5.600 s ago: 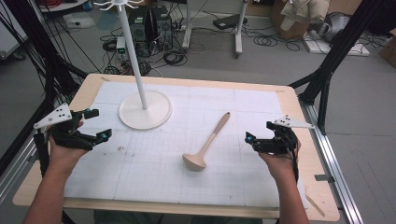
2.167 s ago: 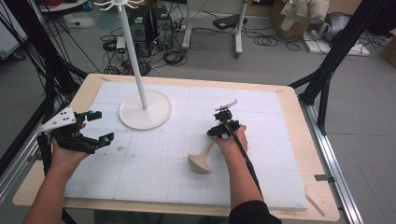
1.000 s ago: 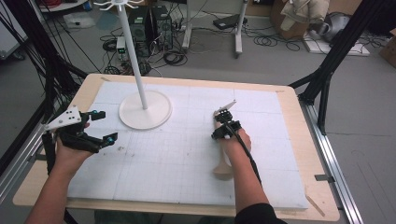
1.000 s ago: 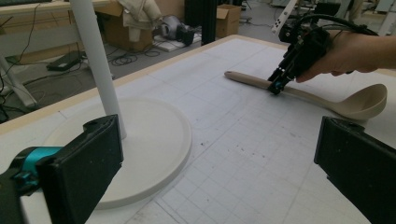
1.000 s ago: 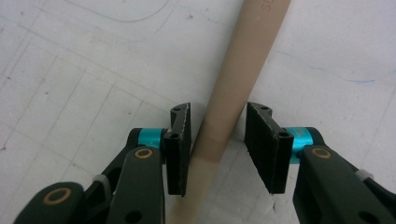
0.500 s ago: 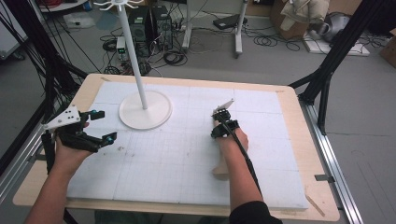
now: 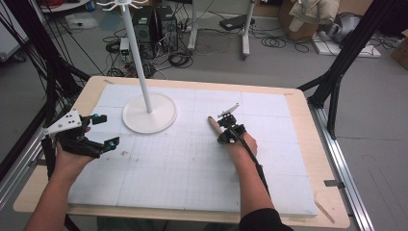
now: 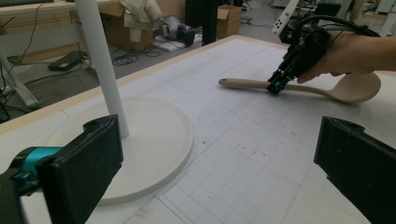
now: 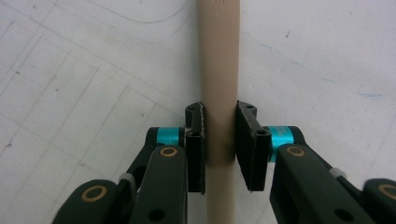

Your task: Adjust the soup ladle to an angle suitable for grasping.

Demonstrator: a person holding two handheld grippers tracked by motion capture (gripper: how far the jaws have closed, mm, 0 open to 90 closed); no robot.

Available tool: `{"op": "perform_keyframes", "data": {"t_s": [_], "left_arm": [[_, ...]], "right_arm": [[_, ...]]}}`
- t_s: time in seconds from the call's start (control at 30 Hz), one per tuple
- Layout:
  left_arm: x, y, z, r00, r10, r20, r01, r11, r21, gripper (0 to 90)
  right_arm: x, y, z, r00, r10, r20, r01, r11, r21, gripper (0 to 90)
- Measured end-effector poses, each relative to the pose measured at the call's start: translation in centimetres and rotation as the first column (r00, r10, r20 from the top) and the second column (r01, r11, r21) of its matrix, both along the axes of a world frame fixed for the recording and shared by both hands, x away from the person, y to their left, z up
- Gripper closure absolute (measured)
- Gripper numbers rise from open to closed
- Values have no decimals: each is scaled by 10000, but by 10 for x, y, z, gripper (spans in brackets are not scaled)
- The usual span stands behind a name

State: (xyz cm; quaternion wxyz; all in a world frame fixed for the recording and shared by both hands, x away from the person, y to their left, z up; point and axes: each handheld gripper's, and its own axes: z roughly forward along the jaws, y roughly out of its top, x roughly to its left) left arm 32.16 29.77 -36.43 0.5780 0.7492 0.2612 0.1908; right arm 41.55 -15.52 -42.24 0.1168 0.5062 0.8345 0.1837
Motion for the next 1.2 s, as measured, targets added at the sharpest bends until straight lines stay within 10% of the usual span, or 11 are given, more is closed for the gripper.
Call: {"op": "perform_keyframes", "data": {"t_s": [0.4, 0.73, 1.2], "left_arm": [[-3, -4, 3, 9999, 94, -94, -94, 10000, -9, 17], [-13, -13, 17, 9997, 196, -116, -196, 9998, 3, 17], [-15, -14, 25, 9995, 295, 95, -295, 9996, -11, 17]], "right_arm": [[-15, -23, 25, 9950, 202, 978, -343, 9890, 1442, 756], [-38, -57, 53, 9679, 176, 2509, -958, 9481, 3032, 757], [-45, -70, 61, 9548, 230, 2965, -1282, 9315, 3404, 756]]}}
